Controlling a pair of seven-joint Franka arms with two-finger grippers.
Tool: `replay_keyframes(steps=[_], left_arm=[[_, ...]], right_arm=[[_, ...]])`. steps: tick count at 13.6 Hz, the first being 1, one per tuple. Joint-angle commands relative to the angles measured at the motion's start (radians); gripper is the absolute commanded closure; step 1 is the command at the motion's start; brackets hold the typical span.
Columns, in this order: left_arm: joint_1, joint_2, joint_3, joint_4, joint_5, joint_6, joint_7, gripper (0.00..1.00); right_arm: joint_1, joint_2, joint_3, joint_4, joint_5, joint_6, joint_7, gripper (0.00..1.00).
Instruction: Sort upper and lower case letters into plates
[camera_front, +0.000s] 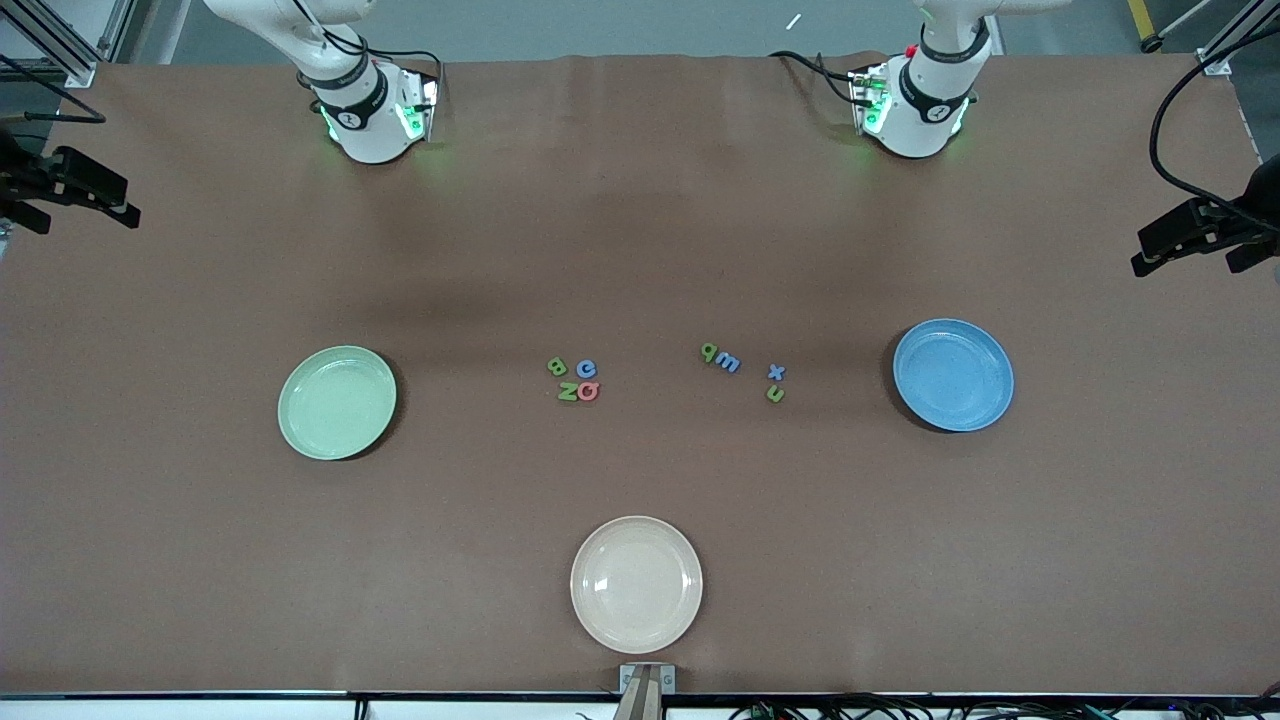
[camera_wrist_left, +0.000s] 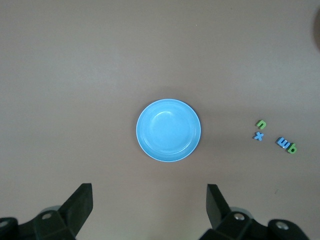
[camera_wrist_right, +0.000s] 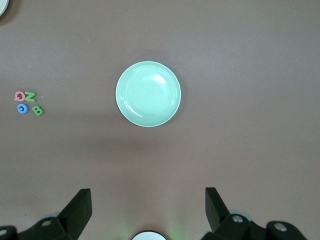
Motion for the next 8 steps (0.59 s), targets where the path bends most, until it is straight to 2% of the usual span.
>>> replay_keyframes(steps=[1,6,8], left_arm=[[-0.008,-0.013,0.007,0.003,-0.017,-0.02,-0.003,0.0],[-0.019,-0.018,0.001,0.003,-0.02,-0.032,-0.029,0.0],[-0.022,0.021,-0.047,-0.004,-0.034,-0.032,-0.037,0.0]], right_arm=[[-0.002,-0.009,0.0,-0.007,0.004,0.009,0.005,0.0],[-0.005,-0.009,0.0,-0.006,-0.007,-0.002,0.003,0.0],[-0.007,-0.009,0.0,-0.008,-0.009,-0.003,0.002,0.0]])
